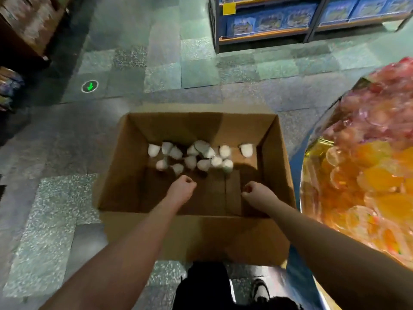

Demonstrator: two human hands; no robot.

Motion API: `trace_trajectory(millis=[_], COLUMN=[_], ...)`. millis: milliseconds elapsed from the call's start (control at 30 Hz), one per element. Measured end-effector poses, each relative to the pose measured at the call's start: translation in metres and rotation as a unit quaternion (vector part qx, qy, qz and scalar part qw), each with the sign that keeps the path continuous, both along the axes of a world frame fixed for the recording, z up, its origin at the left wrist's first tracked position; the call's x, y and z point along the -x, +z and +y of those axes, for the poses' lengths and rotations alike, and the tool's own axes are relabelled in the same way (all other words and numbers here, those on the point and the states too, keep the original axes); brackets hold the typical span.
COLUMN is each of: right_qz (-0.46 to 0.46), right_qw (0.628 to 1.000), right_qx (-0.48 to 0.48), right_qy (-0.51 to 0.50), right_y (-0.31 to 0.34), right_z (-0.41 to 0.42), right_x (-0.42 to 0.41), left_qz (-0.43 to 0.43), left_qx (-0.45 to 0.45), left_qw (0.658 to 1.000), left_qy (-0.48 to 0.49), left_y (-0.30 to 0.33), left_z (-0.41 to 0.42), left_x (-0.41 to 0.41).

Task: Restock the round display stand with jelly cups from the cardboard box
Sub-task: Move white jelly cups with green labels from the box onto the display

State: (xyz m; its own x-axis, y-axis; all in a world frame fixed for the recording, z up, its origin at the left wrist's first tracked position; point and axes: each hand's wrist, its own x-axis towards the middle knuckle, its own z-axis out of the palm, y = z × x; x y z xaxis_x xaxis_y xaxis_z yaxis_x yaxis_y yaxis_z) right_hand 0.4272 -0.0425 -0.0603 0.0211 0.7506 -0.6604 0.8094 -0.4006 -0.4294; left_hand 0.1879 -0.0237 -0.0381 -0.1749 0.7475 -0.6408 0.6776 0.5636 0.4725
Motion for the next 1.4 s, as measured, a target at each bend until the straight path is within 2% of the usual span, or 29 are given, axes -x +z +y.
trace_trajectory(millis=[200, 267, 367, 500, 633, 800, 900, 1033, 1100, 1167, 1267, 1300, 1400], right_qz=[-0.054, -0.061, -0.064, -0.057, -0.061, -0.094, -0.104, -0.08, -0.049, 0.021, 0.204, 0.253, 0.351], right_qw=[0.995, 0.993, 0.996, 0.994, 0.996, 0.994, 0.989, 0.989, 0.984, 0.964, 0.884, 0.86, 0.817], right_qx=[0.079, 0.078, 0.057, 0.061, 0.064, -0.005, -0.033, 0.003, 0.059, 0.109, 0.137, 0.131, 0.095], right_qy=[-0.039, -0.059, -0.017, -0.064, -0.029, -0.062, -0.102, -0.124, -0.162, -0.243, -0.397, -0.424, -0.447], right_y=[-0.072, -0.095, -0.133, -0.172, -0.2, -0.219, -0.222, -0.211, -0.198, -0.179, -0.137, -0.122, -0.071], right_z=[0.066, 0.087, 0.111, 0.134, 0.143, 0.133, 0.13, 0.119, 0.114, 0.107, 0.085, 0.076, 0.038], right_x=[0.031, 0.038, 0.049, 0.061, 0.068, 0.071, 0.07, 0.072, 0.071, 0.067, 0.057, 0.053, 0.036], left_qz=[-0.004, -0.009, -0.002, 0.009, 0.047, 0.037, 0.033, 0.007, -0.04, -0.12, -0.202, -0.227, -0.287], left_qx=[0.078, 0.089, 0.111, 0.121, 0.119, 0.05, 0.052, 0.058, 0.077, 0.099, 0.118, 0.117, 0.104], left_qw=[0.996, 0.994, 0.987, 0.984, 0.978, 0.986, 0.986, 0.988, 0.992, 0.988, 0.969, 0.962, 0.946], left_qy=[-0.043, -0.071, -0.113, -0.133, -0.165, -0.153, -0.157, -0.14, -0.089, 0.002, 0.083, 0.098, 0.111], left_y=[-0.077, -0.102, -0.139, -0.183, -0.216, -0.24, -0.244, -0.229, -0.214, -0.196, -0.154, -0.136, -0.08], left_z=[0.08, 0.103, 0.13, 0.147, 0.158, 0.155, 0.151, 0.136, 0.125, 0.112, 0.09, 0.082, 0.057], left_x=[0.01, 0.006, -0.003, -0.013, -0.013, -0.012, -0.009, -0.002, 0.002, 0.008, 0.019, 0.021, 0.019])
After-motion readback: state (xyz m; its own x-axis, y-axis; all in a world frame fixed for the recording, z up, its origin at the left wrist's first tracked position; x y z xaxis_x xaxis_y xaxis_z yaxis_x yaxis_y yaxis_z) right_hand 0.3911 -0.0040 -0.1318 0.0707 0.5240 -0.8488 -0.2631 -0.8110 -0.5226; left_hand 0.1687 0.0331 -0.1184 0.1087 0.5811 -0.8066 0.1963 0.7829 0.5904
